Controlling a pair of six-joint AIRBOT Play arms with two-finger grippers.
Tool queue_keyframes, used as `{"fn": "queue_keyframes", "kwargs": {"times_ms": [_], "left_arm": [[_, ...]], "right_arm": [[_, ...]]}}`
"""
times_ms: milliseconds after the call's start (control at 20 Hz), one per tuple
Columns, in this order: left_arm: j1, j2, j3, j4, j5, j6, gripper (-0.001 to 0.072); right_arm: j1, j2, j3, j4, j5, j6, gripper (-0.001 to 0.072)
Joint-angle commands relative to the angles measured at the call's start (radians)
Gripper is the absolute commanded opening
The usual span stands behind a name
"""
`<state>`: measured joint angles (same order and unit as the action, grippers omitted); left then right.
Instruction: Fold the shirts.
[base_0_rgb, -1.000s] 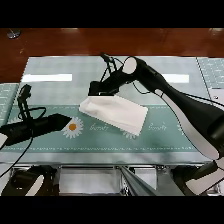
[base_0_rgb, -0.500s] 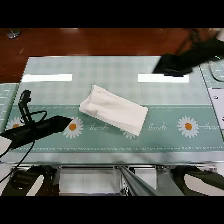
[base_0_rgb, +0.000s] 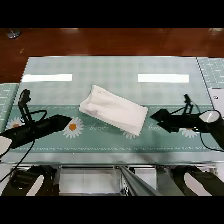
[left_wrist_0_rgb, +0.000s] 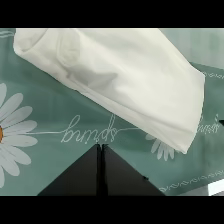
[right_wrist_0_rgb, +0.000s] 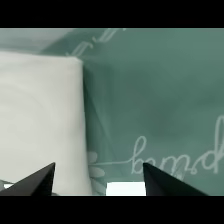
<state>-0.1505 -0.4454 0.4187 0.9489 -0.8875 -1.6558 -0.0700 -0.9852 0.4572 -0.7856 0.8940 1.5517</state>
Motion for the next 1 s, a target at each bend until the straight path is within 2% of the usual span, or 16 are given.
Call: {"fn": "queue_keyframes", "kwargs": {"times_ms": [0,150,200,250,300,350,450,600,750,950], "left_arm": [[0.0,0.0,0.0,-0.001,0.009,0.0,0.0025],[0.0,0.0,0.0,-0.001,0.009,0.0,0.0025],[0.0,0.0,0.0,-0.002,0.009,0.0,0.0025],[0.0,0.0,0.0,-0.005,0.009,0.0,0.0025],[0.0,0.0,0.0,-0.008,0.009,0.0,0.0025],[0.0,0.0,0.0,-0.008,0.009,0.0,0.0025],[0.0,0.0,0.0,-0.008,0.009,0.0,0.0025],[0.0,0.0,0.0,-0.008,0.009,0.0,0.0025],[0.0,0.0,0.0,-0.008,0.009,0.0,0.0025],[0.0,0.0,0.0,-0.008,0.009,0.0,0.0025]], "right_arm": [[0.09,-0.199,0.018,0.137,0.018,-0.117,0.0625],[0.204,-0.389,0.169,0.205,0.031,-0.158,0.0601],[0.241,-0.444,0.235,0.207,0.037,-0.158,0.0488],[0.269,-0.491,0.311,0.208,0.06,-0.159,0.0311],[0.288,-0.526,0.397,0.208,0.099,-0.2,0.0067],[0.299,-0.542,0.484,0.201,0.13,-0.233,0.0031],[0.317,-0.544,0.68,0.123,0.179,-0.202,0.0031],[0.324,-0.544,1.02,-0.103,0.303,-0.058,0.003],[0.3,-0.544,1.316,-0.299,0.449,0.028,0.0031],[0.193,-0.54,1.572,-0.397,0.65,0.1,0.0031]]}}
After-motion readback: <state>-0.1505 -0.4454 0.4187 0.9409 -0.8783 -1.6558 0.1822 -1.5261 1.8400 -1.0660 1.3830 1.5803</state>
